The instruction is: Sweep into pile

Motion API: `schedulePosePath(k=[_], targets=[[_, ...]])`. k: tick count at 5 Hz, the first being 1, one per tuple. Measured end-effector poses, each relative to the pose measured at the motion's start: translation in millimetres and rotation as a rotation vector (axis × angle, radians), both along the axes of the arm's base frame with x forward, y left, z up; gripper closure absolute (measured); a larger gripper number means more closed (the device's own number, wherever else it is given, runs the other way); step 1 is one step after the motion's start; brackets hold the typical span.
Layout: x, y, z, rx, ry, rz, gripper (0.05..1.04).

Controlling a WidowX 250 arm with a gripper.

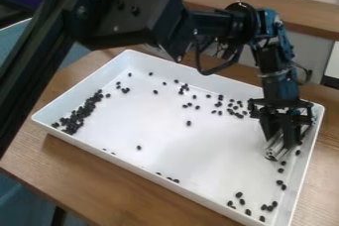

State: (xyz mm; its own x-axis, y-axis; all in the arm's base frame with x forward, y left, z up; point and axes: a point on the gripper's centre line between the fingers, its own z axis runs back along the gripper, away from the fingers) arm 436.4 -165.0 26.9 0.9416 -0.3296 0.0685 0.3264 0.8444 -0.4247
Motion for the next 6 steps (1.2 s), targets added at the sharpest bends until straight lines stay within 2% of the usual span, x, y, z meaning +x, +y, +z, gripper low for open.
schedulePosePath(k=[1,2,3,4,5,6], targets=[[-0.5,-0.1,-1.1,-0.009,0.013,0.024,0.703],[-1.5,9.7,-6.4,-0.036,0.048,0.083,0.703],[-7.6,36.9,-10.2,-0.06,0.094,0.185,0.703],[-18.2,72.0,-12.7,-0.064,0.12,0.264,0.704],[-20.1,103.9,-13.0,-0.068,0.13,0.341,0.703],[-19.6,119.0,-13.2,-0.066,0.136,0.372,0.704]])
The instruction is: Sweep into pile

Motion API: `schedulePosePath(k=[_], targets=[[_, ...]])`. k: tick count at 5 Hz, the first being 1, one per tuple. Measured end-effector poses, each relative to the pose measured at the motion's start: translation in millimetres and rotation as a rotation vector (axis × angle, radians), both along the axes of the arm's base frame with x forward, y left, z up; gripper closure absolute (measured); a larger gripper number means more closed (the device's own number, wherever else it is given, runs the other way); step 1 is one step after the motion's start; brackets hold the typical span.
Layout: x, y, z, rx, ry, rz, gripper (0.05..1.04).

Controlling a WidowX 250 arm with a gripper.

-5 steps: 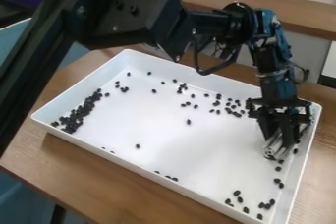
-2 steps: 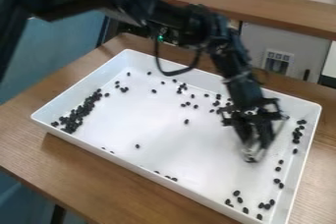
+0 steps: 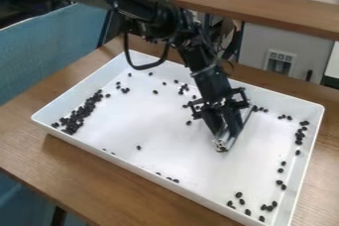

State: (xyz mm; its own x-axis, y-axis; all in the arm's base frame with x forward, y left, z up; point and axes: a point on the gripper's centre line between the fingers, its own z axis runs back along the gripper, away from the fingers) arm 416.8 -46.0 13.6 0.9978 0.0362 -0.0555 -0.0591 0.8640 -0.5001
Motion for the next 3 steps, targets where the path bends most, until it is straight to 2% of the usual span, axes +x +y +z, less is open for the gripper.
schedulePosePath(k=[1,2,3], targets=[[6.9,35.4,5.0,0.033,-0.012,0.06,0.704],[4.3,66.2,3.0,0.051,-0.003,0.122,0.704],[-11.0,88.5,4.0,0.093,0.003,0.171,0.704]])
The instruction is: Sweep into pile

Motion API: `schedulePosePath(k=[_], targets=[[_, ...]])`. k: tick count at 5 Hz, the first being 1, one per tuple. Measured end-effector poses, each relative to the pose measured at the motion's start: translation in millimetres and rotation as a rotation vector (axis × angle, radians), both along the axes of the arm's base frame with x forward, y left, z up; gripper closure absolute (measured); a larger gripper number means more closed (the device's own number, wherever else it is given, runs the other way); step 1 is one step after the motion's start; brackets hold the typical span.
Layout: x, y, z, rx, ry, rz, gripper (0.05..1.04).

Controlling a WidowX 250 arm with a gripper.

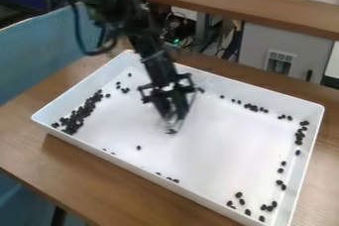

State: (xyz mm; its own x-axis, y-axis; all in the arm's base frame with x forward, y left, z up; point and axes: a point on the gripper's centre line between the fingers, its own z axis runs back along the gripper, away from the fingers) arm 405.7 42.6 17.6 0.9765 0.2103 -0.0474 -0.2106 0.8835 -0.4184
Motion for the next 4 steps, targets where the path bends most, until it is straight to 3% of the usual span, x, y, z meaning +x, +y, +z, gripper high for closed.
schedulePosePath(k=[3,4], targets=[[-56.1,83.6,3.5,0.05,0.026,0.209,0.704],[-61.6,91.1,18.6,0.051,-0.01,0.233,0.704]])
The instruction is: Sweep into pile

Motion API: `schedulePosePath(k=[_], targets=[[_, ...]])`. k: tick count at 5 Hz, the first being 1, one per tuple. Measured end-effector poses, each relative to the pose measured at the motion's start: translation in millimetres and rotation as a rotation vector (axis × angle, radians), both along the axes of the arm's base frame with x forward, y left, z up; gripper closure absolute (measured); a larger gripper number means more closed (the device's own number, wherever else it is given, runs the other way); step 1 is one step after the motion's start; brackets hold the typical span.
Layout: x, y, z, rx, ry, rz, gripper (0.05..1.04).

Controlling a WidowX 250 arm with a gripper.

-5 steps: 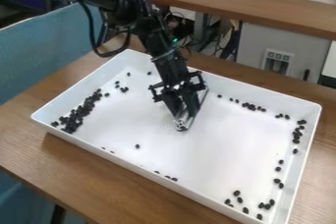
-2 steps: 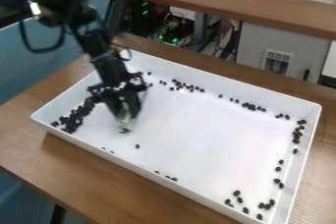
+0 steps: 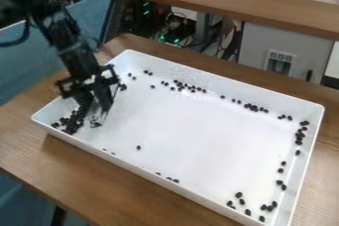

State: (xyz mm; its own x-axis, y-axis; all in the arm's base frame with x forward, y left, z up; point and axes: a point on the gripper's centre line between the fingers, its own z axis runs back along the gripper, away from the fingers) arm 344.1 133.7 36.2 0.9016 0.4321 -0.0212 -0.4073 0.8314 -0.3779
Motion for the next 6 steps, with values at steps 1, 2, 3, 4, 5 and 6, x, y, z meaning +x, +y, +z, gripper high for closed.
schedulePosePath(k=[1,2,3,4,5,6], targets=[[7.3,-18.0,15.8,0.002,-0.031,-0.057,0.704],[24.0,-56.1,26.2,0.001,-0.058,-0.181,0.704],[39.5,-117.5,35.9,0.009,-0.094,-0.385,0.704],[47.0,-158.6,31.9,-0.016,-0.086,-0.541,0.704],[55.2,-210.1,18.5,-0.084,-0.072,-0.729,0.704],[67.7,-263.1,-3.7,-0.112,-0.034,-0.803,0.704]])
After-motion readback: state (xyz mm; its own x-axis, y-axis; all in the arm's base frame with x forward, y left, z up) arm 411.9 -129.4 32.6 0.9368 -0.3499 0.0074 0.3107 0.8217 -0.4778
